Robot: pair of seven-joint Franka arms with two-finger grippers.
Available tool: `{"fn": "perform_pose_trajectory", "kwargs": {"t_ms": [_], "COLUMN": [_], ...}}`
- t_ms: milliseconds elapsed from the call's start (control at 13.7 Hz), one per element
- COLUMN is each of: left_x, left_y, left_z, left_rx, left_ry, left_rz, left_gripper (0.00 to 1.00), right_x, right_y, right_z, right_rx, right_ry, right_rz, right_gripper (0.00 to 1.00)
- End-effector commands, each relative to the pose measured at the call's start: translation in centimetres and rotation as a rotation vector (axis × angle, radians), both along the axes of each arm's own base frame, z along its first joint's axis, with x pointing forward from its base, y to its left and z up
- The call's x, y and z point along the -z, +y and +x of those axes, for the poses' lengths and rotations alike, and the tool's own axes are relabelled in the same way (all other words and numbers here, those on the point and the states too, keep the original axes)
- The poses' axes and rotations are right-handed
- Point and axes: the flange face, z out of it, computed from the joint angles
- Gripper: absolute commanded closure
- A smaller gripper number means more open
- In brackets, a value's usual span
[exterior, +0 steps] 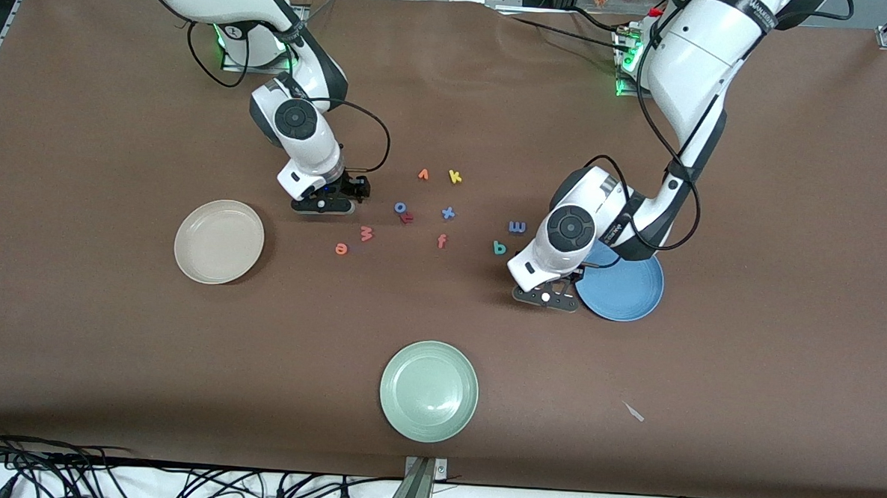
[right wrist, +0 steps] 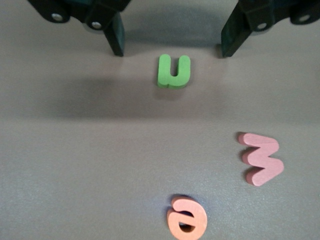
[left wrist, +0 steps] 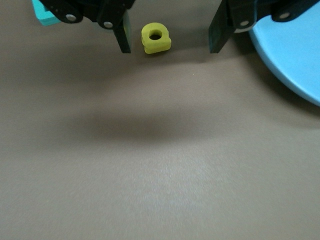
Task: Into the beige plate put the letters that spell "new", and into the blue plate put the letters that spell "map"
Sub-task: 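Grasp the green n with the right gripper while the left gripper grasps the d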
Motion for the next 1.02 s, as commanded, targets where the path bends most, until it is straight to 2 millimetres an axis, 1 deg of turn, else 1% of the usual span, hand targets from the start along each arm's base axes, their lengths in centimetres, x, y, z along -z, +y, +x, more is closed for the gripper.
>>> {"fn": "perform_pose_trajectory", "kwargs": {"t_ms": [0,73,146,219,292,366,512,585,731,804,950], "left_x": [1.1,1.6,1.5,1.5,1.5,1.3,0.9,-0.6,-4.4,-6.5,-8.8], "left_y": [-0.2,-0.2,-0.3,-0.3,-0.3,-0.2,0.2,0.5,1.3,2.2,6.6], "left_z": [-0.1,-0.2,-0.2,-0.2,-0.2,-0.1,0.3,0.8,1.3,1.6,3.0], "left_rx": [0.009,0.01,0.011,0.011,0.011,0.011,0.01,0.006,0.018,0.042,0.119], "left_ry": [-0.014,-0.012,-0.017,-0.017,-0.017,-0.018,-0.018,-0.037,-0.028,-0.023,0.011], "left_rz": [0.022,0.022,0.017,0.017,0.017,0.017,0.017,0.014,0.044,0.055,0.057], "left_gripper": [0.44,0.47,0.53,0.67,0.79,0.85,0.87,0.87,0.87,0.87,0.87], "right_x": [0.1,0.1,0.1,0.1,0.1,0.1,0.0,0.0,-0.2,0.2,0.4], "right_y": [0.3,0.3,0.3,0.2,0.2,0.2,0.3,0.2,0.3,0.4,0.5], "right_z": [-0.3,-0.3,-0.3,-0.1,-0.1,-0.1,-0.1,-0.1,0.4,0.5,0.8], "right_rx": [-0.005,-0.016,-0.025,-0.026,-0.027,-0.027,-0.04,-0.044,-0.048,-0.058,-0.061], "right_ry": [-0.015,-0.018,-0.023,-0.025,-0.026,-0.026,-0.03,-0.033,-0.042,-0.043,-0.044], "right_rz": [0.003,0.0,-0.003,-0.005,-0.006,-0.006,-0.01,-0.011,-0.011,-0.014,-0.014], "right_gripper": [0.2,0.22,0.23,0.23,0.25,0.28,0.32,0.32,0.32,0.32,0.32]}}
